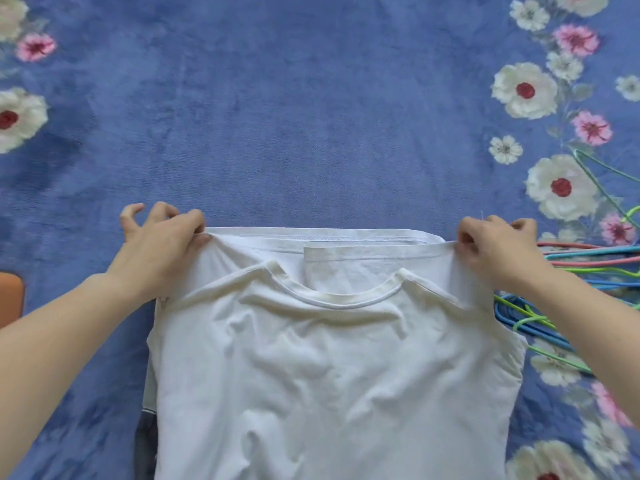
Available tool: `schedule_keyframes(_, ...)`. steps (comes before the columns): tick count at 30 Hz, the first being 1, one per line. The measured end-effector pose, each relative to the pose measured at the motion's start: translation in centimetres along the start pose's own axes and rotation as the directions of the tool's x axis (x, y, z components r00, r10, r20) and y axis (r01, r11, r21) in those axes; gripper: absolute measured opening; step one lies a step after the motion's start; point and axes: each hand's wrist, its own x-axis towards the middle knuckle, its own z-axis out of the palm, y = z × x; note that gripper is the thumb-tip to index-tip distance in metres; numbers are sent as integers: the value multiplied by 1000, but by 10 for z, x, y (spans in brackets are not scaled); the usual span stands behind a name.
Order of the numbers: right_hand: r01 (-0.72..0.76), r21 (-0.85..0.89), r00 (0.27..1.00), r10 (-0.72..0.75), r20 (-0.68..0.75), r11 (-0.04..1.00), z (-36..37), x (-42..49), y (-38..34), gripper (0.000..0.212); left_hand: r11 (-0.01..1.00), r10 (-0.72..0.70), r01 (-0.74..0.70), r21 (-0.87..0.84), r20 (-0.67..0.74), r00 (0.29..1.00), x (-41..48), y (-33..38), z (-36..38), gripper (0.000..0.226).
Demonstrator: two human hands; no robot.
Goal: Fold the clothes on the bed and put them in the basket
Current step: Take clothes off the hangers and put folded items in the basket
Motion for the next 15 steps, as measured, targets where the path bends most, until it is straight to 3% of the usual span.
schedule_keyframes(2,-82,7,993,82,-84,997,-3,-1,11,11,994,-104,101,-42,-61,993,-2,-15,-2,16)
schedule_keyframes(5,-168,94,980,177,-88,981,4,-3,17,11,959,-248,244,-142,-12,969,-7,-28,1,8)
schedule_keyframes(11,-242,74,970,240,40,967,12,8,19,16,987,-161,159,29,67,985,5,-35,0,14)
schedule_keyframes(13,-279,90,957,269,108,956,10,11,22,25,974,-191,199,-113,74,979,10,-36,-2,21)
schedule_keyframes(15,-318,145,941,292,173,937,5,14,22,26,881,-345,352,-316,81,935,12,-34,-3,39)
